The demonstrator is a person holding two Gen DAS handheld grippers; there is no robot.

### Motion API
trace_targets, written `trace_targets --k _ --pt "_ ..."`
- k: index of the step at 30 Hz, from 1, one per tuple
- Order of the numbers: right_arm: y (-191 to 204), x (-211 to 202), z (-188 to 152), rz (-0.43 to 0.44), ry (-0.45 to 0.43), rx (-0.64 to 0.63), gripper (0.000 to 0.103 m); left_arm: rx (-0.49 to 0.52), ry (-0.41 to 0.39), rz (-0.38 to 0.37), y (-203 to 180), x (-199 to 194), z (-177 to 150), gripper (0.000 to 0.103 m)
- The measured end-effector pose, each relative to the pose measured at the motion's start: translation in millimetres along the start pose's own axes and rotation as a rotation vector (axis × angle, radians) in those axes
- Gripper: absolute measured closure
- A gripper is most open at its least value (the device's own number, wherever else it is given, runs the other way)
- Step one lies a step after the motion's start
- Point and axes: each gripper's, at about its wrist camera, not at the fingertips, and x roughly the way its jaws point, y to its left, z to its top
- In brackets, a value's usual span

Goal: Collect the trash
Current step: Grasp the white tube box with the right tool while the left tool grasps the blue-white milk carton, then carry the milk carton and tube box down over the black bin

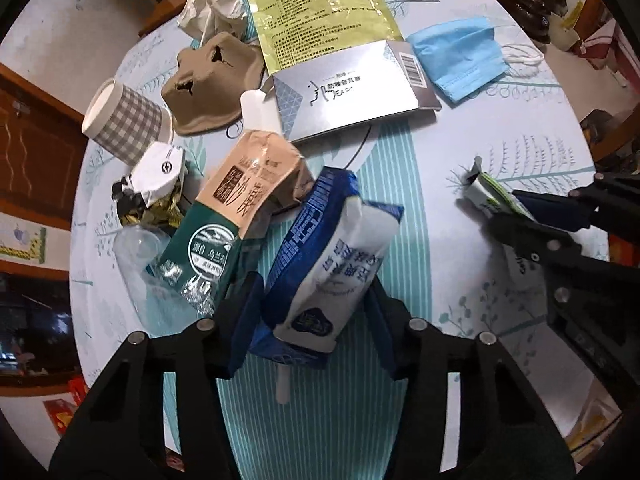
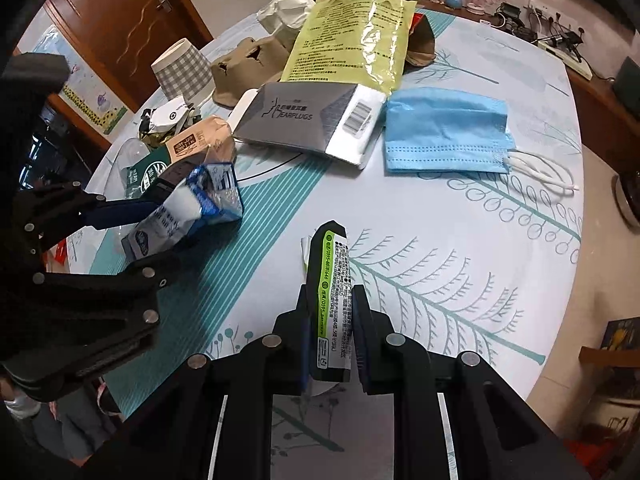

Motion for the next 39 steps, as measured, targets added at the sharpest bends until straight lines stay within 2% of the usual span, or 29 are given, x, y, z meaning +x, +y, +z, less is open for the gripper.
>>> trace_targets --k 5,10,11,15,21,26,28,31,39 --pt "-1 0 -2 0.005 -0.006 0.04 0.087 0.018 -0.029 0.016 -3 -1 0 0.062" --pt "-6 -8 -11 0.019 -0.009 0.099 0.088 -0.009 -0.031 -0.059 6 -14 -3 0.068" --pt "-7 -10 -13 0.023 -0.01 0.111 0.09 -0.011 -0.033 -0.069 7 -18 -4 0.069" --pt "-7 -21 -25 0.039 -0.019 0.165 0.092 -0.07 -0.016 -0.181 23 -36 -12 0.077" --pt "7 -37 -49 0.052 -0.035 0.231 0.093 -0.143 0.008 -0.315 46 -55 -34 0.078" --pt "26 -52 -74 0.032 -0.07 0.316 0.093 -0.13 0.014 -0.395 58 -59 -56 0.078" --pt "35 -59 -87 0.023 -0.088 0.372 0.093 -0.12 0.025 -0.437 63 -60 -67 0.078" --pt "51 -67 -106 0.032 -0.108 0.444 0.094 -0.091 0.027 -0.462 70 -65 -85 0.078" --pt "145 -85 -156 -0.025 -0.14 0.495 0.094 0.038 -0.029 -0.474 104 -91 -153 0.078"
